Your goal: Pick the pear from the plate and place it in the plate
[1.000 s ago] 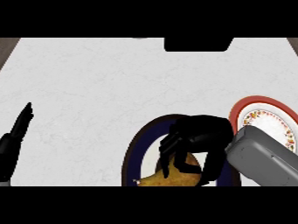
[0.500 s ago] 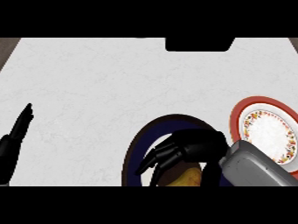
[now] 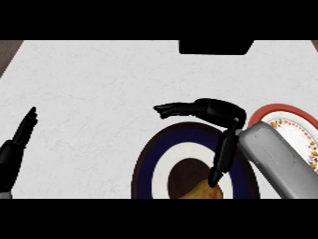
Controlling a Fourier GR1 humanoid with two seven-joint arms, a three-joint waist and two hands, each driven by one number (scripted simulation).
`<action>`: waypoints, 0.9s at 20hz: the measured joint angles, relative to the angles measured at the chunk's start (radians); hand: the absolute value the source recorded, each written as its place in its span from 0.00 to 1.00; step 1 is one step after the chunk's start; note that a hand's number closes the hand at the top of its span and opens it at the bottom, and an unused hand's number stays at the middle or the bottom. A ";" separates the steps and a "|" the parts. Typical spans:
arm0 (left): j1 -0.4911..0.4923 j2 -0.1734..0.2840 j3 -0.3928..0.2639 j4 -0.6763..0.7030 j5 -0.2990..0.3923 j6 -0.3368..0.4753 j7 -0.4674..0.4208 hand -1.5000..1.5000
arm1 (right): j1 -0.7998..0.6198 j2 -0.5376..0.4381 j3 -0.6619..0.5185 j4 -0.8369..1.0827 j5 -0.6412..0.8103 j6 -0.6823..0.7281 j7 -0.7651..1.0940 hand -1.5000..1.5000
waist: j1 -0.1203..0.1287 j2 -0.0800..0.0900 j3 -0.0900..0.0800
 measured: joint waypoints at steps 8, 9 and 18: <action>-0.029 -0.002 -0.012 0.005 -0.007 -0.011 -0.004 0.50 | -0.208 0.027 -0.161 0.408 -0.130 0.100 0.012 0.00 | 0.034 0.014 0.002; -0.028 0.000 -0.012 0.006 -0.006 -0.015 -0.009 0.50 | -0.223 0.019 -0.174 0.441 -0.133 0.107 0.005 0.00 | 0.041 0.017 0.002; -0.064 -0.010 -0.026 0.016 -0.013 -0.018 -0.011 0.50 | -0.320 -0.026 -0.224 0.587 -0.098 0.112 -0.045 0.00 | 0.070 0.034 0.005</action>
